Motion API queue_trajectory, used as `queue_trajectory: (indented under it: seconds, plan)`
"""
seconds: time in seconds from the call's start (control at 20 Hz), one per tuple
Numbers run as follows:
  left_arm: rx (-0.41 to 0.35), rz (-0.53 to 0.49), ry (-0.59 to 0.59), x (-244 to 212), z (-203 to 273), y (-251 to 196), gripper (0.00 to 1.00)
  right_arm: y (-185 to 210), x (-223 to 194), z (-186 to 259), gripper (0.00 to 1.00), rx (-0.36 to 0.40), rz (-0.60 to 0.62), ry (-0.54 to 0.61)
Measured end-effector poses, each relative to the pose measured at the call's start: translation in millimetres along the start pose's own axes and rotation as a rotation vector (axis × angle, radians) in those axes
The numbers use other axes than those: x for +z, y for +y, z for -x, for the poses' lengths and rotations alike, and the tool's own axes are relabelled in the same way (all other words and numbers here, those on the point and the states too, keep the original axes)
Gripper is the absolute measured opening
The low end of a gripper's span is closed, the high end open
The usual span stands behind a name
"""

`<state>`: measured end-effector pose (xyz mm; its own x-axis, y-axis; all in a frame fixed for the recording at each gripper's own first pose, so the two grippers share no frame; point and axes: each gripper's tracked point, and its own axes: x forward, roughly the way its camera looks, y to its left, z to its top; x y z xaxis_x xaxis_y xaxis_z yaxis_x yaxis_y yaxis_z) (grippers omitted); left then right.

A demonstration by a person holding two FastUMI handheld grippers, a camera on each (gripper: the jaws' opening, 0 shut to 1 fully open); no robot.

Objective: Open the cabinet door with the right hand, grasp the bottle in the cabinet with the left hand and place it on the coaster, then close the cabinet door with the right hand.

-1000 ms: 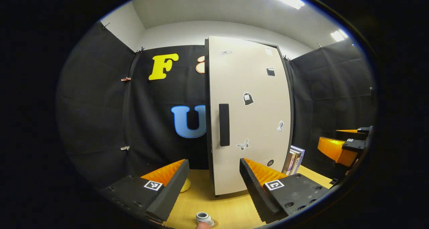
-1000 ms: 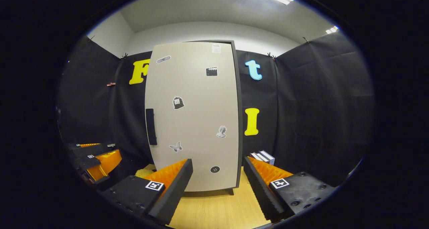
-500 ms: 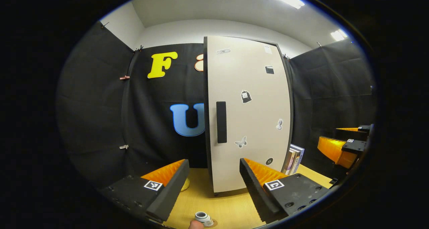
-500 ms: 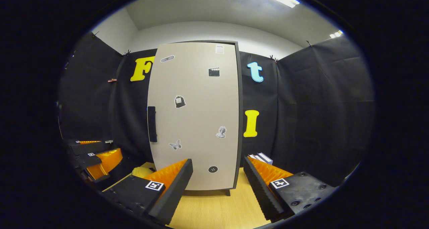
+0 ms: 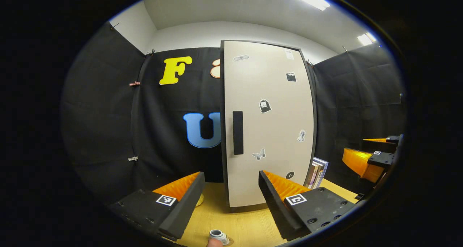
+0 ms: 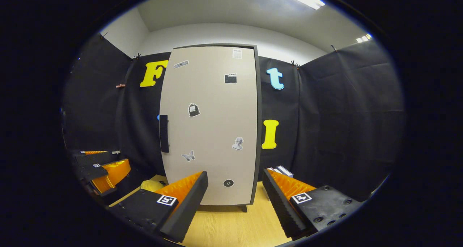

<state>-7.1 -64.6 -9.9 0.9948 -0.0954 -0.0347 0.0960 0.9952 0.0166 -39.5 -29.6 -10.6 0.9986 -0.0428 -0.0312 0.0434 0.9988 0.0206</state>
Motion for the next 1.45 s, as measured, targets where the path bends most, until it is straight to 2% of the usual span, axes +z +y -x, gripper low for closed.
queue_trajectory:
  seconds: [0.7, 1.05, 1.45]
  plan:
    - [0.022, 0.017, -0.046, 7.4, -17.1, 1.9, 0.94, -2.5, 11.8, -23.1, 0.99, 0.037, -0.017, -0.045]
    - [0.109, -0.005, -0.067, 7.5, -31.1, 10.0, 0.94, -2.5, 8.7, -47.1, 0.99, 0.147, -0.020, -0.064]
    - [0.176, 0.011, -0.063, -13.8, -30.2, -19.1, 0.94, -15.9, -21.2, -49.1, 0.98, 0.265, -0.079, -0.009]
